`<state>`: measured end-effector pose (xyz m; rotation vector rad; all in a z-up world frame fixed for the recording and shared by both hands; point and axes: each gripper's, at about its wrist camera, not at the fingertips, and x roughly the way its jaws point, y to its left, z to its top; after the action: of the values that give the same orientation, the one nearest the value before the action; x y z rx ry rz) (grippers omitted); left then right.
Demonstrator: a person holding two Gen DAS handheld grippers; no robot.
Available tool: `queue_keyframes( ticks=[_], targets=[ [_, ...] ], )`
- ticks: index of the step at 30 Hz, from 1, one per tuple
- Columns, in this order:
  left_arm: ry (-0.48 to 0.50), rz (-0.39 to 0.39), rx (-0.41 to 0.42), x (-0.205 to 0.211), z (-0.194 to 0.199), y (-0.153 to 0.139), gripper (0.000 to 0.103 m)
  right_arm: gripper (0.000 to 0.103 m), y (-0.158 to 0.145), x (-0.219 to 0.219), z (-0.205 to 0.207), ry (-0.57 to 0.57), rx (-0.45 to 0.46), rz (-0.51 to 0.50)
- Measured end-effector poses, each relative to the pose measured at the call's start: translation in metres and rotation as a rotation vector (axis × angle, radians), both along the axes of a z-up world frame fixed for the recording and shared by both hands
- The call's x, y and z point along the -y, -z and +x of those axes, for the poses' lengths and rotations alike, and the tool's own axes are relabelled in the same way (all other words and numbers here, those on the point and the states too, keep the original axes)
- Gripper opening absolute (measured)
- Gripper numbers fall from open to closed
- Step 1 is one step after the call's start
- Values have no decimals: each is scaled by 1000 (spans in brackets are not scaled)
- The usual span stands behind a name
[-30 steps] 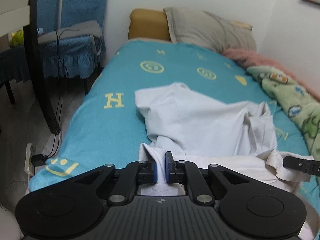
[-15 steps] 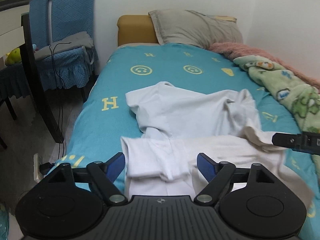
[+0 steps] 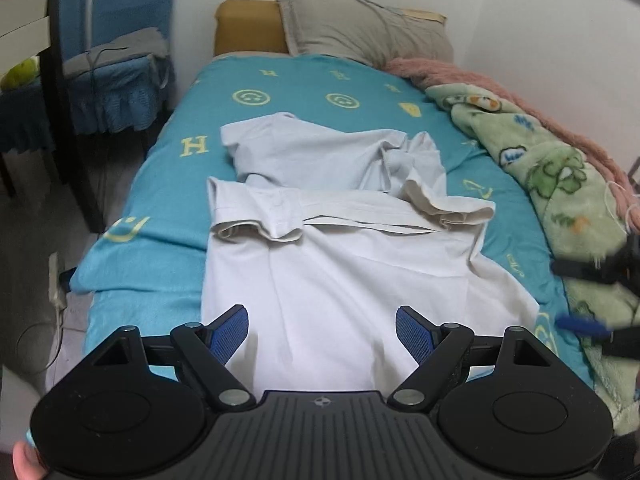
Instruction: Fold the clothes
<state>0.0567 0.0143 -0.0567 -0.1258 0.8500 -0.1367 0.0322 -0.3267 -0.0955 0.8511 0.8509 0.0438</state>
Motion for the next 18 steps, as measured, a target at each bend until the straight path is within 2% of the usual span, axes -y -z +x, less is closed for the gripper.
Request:
queue_keyframes(
  ticks=[2,6,14,18],
  targets=[
    [-31,-23,7,-6,2,-3,82,79,13,4,-3,35,-61,32],
    [-84,-93,-1,-20,9,-5,82,76,24,7,-2,63,-111,73],
    [-86,-222,-114,-26,22,14,82,75,54,-10,11,2,-212,217],
    [-83,-303,-138,-26,24,17,82,75,71,-14,22,40,-241,276]
  ],
)
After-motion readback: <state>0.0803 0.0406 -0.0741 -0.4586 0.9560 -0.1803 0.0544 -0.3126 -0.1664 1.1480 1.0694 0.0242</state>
